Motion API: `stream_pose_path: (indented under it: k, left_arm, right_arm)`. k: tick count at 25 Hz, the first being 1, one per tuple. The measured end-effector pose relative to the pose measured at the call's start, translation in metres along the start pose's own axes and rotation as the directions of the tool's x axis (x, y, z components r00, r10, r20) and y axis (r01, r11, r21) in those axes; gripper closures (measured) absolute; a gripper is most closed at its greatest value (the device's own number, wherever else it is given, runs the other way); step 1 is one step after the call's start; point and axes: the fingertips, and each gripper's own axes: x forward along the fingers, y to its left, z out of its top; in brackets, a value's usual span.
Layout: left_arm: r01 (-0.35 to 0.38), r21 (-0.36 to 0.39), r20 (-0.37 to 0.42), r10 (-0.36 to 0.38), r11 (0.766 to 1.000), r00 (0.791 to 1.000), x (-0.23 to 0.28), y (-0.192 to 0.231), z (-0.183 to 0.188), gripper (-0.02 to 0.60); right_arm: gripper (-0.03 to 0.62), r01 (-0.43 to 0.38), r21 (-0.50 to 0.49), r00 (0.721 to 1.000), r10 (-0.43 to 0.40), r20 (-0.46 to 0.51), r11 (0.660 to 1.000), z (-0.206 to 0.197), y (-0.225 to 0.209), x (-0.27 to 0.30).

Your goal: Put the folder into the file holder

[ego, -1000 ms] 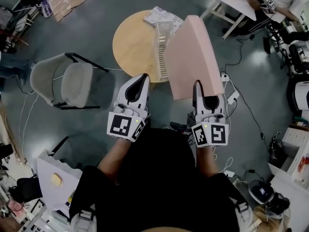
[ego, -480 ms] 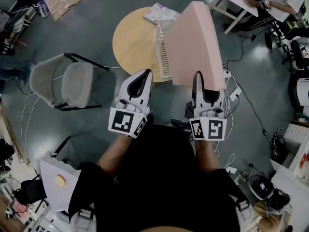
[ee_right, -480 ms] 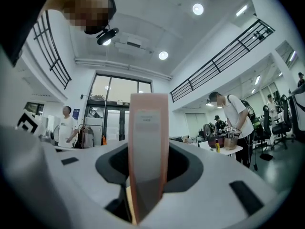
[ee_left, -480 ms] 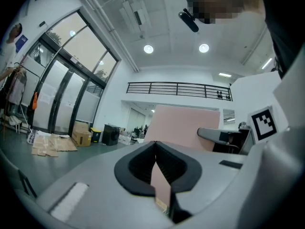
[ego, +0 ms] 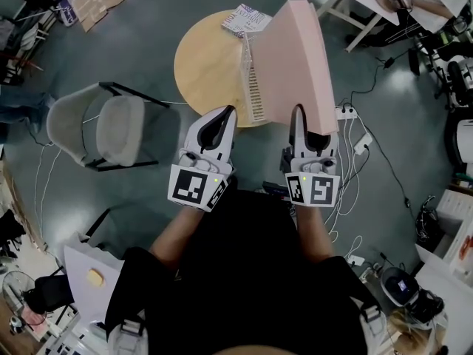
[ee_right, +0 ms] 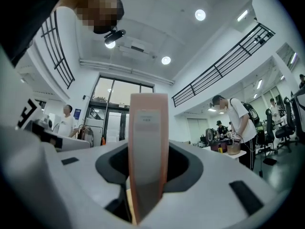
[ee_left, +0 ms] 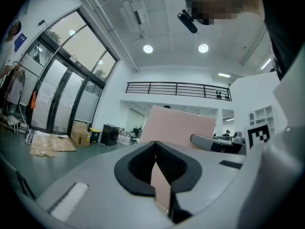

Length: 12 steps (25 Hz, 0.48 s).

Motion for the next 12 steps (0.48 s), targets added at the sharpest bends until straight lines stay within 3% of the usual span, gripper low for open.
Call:
stream_pose_path:
  k: [12]
  left_arm:
    - [0.012,-0.001,-0.015,-0.012,1.0,1.0,0.011,0.009,-0.005,0.575]
  right_arm:
    - [0.453,0.001,0.01,1.0,-0.001,-0.029,1.0,-0.034,-0.001,0.015]
